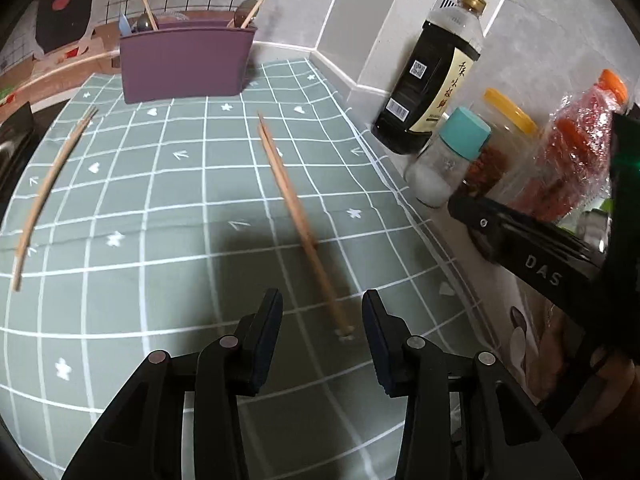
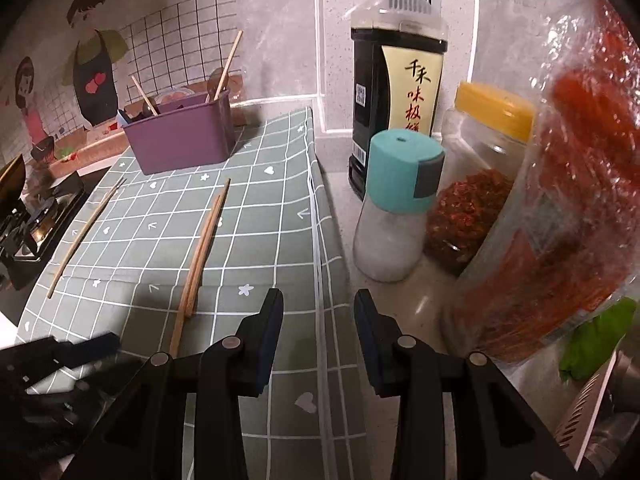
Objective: Organize utensils
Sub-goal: 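Move both tools back down over the chopsticks lying on the mat, then close both tools on one wooden chopstick each, then lift the chopsticks and carry them up over the caddy with both tools, then lower the chopsticks into the caddy and open both tools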
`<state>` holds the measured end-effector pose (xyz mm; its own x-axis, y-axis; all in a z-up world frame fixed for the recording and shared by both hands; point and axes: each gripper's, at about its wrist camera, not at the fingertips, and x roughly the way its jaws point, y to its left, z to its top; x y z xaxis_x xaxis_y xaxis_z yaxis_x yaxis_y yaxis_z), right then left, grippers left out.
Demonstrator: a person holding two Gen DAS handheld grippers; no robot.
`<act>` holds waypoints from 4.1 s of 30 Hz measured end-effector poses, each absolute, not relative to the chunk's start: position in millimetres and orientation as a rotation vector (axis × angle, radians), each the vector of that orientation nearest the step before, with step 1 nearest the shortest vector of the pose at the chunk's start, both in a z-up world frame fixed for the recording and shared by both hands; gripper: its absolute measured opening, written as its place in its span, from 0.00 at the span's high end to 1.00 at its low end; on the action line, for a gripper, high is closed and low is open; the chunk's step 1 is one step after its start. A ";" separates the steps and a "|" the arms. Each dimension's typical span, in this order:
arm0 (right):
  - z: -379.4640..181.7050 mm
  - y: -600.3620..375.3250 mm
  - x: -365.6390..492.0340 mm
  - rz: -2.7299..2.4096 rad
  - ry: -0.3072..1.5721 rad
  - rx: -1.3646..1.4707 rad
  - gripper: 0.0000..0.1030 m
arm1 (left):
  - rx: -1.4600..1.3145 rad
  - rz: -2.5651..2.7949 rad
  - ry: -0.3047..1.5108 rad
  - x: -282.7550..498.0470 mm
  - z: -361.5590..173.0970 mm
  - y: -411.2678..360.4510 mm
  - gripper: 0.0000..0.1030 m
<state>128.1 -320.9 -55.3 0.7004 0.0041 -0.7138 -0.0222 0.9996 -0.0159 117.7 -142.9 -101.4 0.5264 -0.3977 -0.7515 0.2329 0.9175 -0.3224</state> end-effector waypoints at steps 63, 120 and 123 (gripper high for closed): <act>-74.4 -241.1 173.2 0.133 0.925 -0.029 0.95 | -0.099 -0.090 0.700 139.0 -43.9 -12.7 0.94; 181.5 -159.4 378.7 0.302 0.652 -0.128 0.95 | -0.107 -0.297 0.626 381.3 159.6 49.7 0.94; 155.8 -157.5 395.0 0.300 0.702 -0.124 0.95 | -0.112 -0.285 0.654 396.3 141.5 52.2 0.94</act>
